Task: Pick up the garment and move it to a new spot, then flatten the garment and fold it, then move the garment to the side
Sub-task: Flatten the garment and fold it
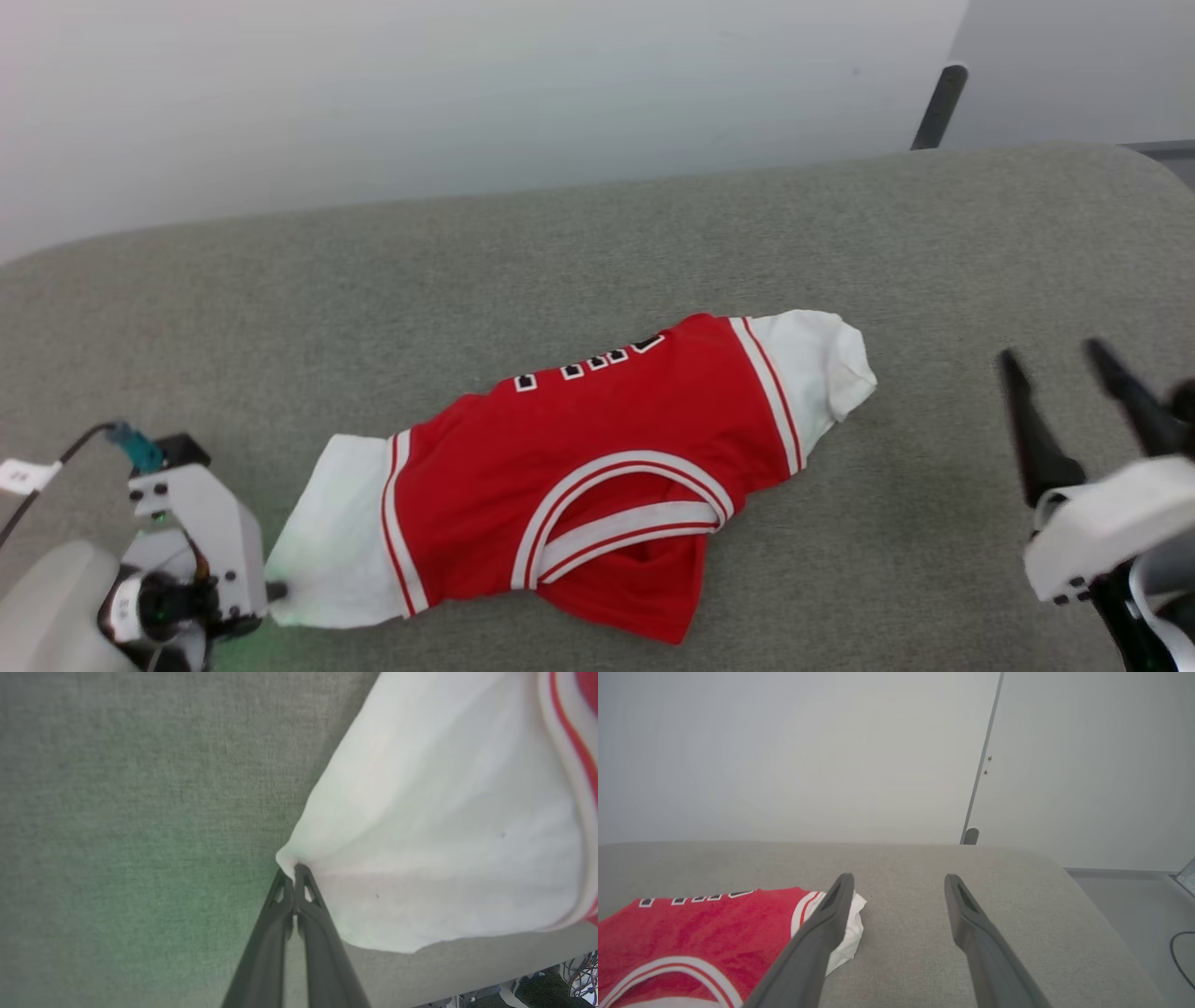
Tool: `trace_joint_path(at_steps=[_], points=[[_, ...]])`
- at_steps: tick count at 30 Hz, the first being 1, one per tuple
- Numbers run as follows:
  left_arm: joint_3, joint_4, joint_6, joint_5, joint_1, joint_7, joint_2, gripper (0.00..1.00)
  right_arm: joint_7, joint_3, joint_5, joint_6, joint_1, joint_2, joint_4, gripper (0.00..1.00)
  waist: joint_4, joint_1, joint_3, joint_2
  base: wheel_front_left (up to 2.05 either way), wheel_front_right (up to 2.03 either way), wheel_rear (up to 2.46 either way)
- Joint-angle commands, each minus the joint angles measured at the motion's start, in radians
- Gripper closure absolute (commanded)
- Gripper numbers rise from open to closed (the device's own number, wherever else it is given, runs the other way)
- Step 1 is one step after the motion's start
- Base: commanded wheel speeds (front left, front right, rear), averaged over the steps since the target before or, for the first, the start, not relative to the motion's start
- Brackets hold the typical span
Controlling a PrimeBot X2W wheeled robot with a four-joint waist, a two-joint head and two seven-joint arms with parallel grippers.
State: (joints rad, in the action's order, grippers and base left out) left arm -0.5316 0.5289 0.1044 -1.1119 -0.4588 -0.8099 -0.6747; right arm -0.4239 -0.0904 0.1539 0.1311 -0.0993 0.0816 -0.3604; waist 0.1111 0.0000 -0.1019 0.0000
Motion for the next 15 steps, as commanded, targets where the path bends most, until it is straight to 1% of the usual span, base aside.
trace_joint_path(at_steps=[1, 4, 7, 15], points=[[0.0, 0.001, -0.009, 0.008, -0.015, 0.012, 0.01, 1.0, -0.04, 0.018, 0.023, -0.001, -0.027, 0.019, 0.016, 0.0, -0.01, 0.0, -0.005, 0.0, 0.0, 0.0, 0.0], [-0.005, 0.0, -0.019, 0.019, -0.039, 0.025, 0.021, 1.0, -0.157, 0.041, 0.071, -0.001, -0.057, 0.063, 0.072, 0.0, -0.028, 0.0, -0.016, 0.0, 0.0, 0.0, 0.0], [-0.013, 0.0, -0.029, 0.028, -0.067, 0.028, 0.037, 1.0, -0.246, 0.057, 0.1, 0.0, -0.109, 0.109, 0.138, 0.0, -0.05, 0.0, -0.034, 0.0, 0.0, 0.0, 0.0], [-0.037, 0.004, -0.057, 0.052, -0.139, 0.043, 0.081, 1.0, -0.392, 0.101, 0.17, 0.0, -0.249, 0.181, 0.316, 0.0, -0.113, 0.0, -0.089, 0.0, 0.0, 0.0, 0.0]])
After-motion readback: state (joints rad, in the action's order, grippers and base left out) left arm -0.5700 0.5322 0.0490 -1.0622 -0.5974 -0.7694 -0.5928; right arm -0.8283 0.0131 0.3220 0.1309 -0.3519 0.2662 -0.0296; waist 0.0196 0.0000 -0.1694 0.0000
